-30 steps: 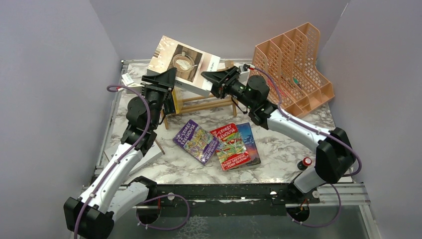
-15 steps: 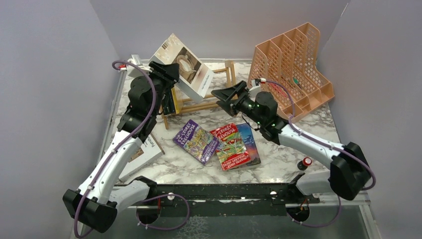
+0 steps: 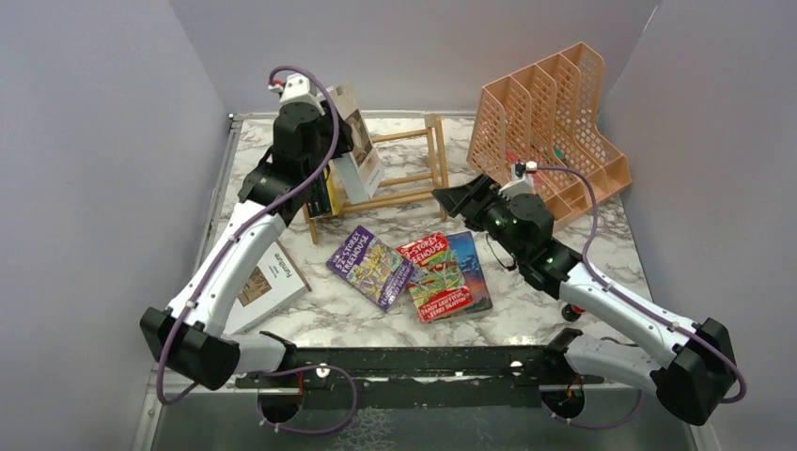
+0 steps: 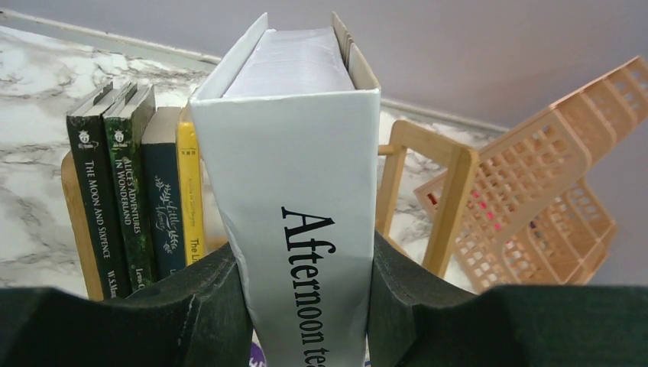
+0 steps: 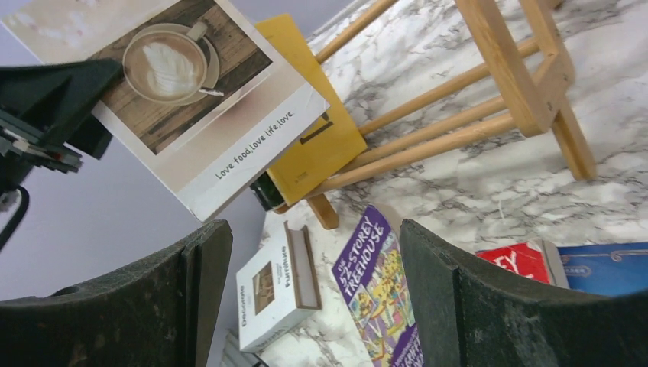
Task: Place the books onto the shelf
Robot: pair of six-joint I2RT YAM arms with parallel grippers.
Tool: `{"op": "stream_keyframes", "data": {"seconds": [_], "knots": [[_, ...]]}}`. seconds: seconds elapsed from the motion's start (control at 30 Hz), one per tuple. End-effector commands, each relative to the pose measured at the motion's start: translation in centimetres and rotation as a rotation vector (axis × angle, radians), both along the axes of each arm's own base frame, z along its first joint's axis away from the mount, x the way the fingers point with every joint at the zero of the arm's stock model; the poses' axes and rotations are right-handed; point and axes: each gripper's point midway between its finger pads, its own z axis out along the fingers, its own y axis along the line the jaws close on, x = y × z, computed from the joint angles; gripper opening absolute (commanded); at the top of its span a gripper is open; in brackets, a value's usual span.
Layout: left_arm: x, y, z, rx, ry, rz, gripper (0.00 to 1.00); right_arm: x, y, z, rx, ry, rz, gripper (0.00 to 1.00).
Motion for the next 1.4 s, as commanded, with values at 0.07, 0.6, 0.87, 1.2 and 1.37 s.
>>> {"op": "stream_keyframes", "data": {"seconds": [0.07, 0.6, 0.87, 1.2, 1.37], "knots": [[2.1, -1.1, -1.4, 0.17, 0.069, -0.056, 0.22, -0.3, -0.9, -3.0, -0.111, 0.047, -0.018, 0.84], [6.8, -0.1, -7.4, 0.327, 0.196, 0.077, 0.22, -1.2, 0.6, -4.9, -0.128, 0.114, 0.08, 0.83], [7.4, 0.5, -9.8, 0.361, 0.234, 0.111, 0.22, -0.9, -0.2, -5.3, -0.202, 0.11, 0.053, 0.84], [6.2, 1.2, -7.3, 0.367, 0.213, 0.118, 0.56, -0.5, 0.3, -4.9, -0.208, 0.105, 0.059, 0.84], [5.3, 2.3, -5.7, 0.386, 0.199, 0.141, 0.63, -0.6, 0.7, -5.1, -0.2, 0.118, 0.082, 0.84]]}}
